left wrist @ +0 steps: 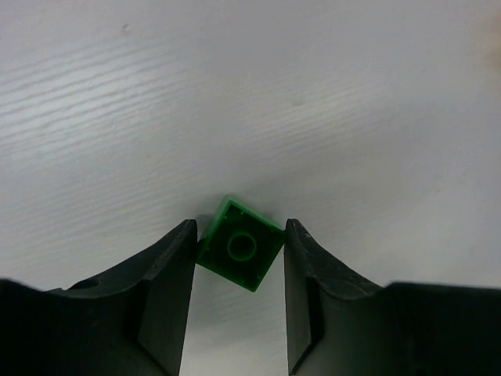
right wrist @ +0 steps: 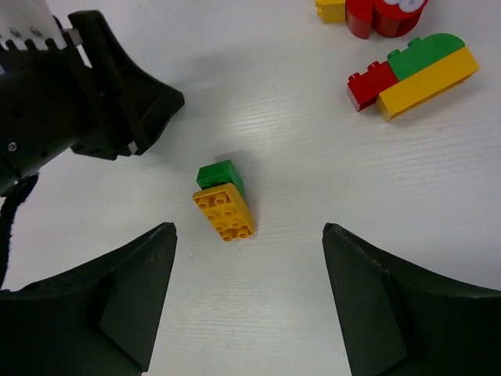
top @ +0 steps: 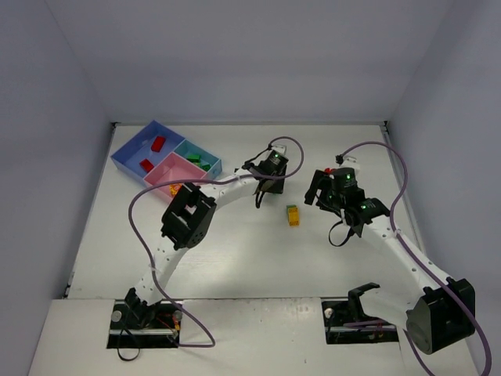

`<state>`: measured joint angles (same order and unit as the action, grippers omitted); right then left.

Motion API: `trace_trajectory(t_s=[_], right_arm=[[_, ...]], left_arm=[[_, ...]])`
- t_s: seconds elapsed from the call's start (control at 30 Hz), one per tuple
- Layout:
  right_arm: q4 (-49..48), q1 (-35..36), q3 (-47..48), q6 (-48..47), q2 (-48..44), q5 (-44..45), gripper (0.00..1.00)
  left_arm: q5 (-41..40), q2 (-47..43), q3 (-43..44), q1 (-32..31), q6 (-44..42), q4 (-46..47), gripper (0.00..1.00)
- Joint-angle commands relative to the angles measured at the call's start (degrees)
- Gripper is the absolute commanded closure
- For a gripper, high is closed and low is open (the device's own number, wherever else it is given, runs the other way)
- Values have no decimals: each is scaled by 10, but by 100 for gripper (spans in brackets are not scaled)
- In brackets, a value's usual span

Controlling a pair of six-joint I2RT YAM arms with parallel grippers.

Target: Sort the legos into containers by color

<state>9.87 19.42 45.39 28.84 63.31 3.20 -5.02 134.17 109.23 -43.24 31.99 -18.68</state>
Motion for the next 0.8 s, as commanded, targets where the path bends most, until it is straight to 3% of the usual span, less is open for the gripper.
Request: trace_trajectory(t_s=[0.0,0.17,0.37,0.53,0.77], right_arm=[[-24,-5,6,-4,3,-7,28],[-35,-6,7,-12,18,-25,28],[-50,-5,6,-15,30,-27,28],[-58,-6,6,-19,41,-45,28],[-59,-5,7,-21,51,-51,28]], left_arm=[[-37,-97,-33,18,-47,-15,88],[-53,-187,-73,76,-106,-30,88],[-40,-231,-90,150,-163,-47,88],[-10,-191,-48,219,-194,-79,88],[-3,-128,19,258,-208,-110,85]])
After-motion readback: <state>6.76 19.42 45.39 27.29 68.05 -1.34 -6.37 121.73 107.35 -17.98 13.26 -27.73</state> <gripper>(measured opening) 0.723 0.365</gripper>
